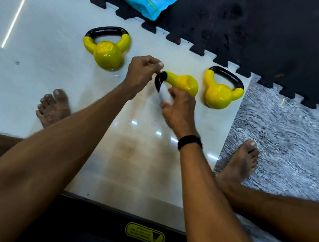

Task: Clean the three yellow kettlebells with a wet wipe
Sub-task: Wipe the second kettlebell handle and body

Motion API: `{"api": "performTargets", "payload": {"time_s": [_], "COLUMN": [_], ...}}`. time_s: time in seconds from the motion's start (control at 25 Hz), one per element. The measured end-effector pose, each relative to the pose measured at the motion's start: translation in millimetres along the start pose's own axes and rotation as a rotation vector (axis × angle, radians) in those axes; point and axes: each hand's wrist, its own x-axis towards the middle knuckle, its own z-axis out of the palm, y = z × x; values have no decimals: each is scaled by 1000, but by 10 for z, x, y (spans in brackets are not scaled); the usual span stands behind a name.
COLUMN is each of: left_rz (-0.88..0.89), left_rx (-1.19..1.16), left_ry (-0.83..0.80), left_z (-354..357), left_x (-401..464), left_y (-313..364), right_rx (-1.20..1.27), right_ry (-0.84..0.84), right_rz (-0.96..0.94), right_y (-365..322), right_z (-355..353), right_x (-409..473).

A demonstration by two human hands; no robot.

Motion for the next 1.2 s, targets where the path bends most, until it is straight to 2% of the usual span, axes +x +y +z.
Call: {"api": "performTargets", "payload": {"time_s": [0.08, 0.24, 0.4, 0.56, 0.64, 0.8, 0.92, 1.08, 1.2], "left_rz": [116, 303, 276, 311, 253, 106, 55, -22, -49], "left_rx": [147, 652, 971, 1160, 1166, 1023, 975, 906, 829], "left_ry": [-96, -371, -471, -564, -579, -516, -490, -472, -458], "left_z": [56, 228, 286, 360, 358, 290, 327, 358, 356], "left_x": [27, 50, 110, 97, 42, -40, -23, -4, -31], "left_y": [12, 131, 241, 361, 313, 122, 95, 60, 90], "right_rx": [-85, -112, -172, -224, -234, -258, -314, -241, -191], "right_ry": [49, 159, 162, 112, 76, 78, 155, 315, 344], "right_rz": [-63, -147, -149, -118, -97, 7, 36, 74, -16], "right_y": [29, 228, 366, 375, 304, 237, 245, 340, 400], "right_z": [153, 427, 532, 575, 629, 663, 634, 638, 676], "right_x": [-203, -431, -527, -520, -461, -432, -537, -736, -769]}}
